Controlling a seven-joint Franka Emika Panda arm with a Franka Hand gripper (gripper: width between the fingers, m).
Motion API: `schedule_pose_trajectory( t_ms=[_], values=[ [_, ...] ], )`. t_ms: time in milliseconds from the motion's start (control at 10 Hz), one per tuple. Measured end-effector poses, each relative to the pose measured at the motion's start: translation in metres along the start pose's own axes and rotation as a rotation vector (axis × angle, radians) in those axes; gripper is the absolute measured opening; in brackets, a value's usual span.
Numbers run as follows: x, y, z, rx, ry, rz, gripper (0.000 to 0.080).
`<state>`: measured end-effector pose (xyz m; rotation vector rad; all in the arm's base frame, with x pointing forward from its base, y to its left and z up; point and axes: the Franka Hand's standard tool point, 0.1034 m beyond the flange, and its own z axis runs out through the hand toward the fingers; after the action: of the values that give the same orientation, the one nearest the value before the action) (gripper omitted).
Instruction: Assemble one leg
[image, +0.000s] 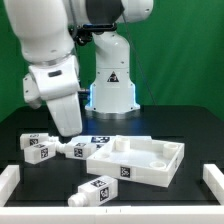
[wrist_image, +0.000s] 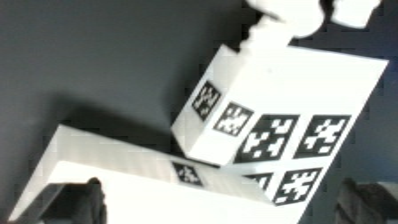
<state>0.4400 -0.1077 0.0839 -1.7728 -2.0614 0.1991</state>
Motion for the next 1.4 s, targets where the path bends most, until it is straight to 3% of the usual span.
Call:
schedule_pose_trajectory(
  t_ms=[500, 700, 800, 1000, 1100, 1400],
  values=[
    [-0.001, -0.002, 0.001, 0.001, 0.007, 0.011, 0.0649],
    [0.019, -0.021, 0.007, -0.005, 0.029, 0.283, 0.0649],
    [0.04, -0.021, 0.015, -0.002, 0.021, 0.373, 0.0649],
    [0.067, -0.013, 0.031, 0.006, 0.027, 0.5, 0.0649],
    [0.075, -0.006, 0.032, -0.011, 0.022, 0.484, 0.0649],
    [0.071, -0.008, 0.032, -0.008, 0.024, 0.485, 0.0649]
  ],
)
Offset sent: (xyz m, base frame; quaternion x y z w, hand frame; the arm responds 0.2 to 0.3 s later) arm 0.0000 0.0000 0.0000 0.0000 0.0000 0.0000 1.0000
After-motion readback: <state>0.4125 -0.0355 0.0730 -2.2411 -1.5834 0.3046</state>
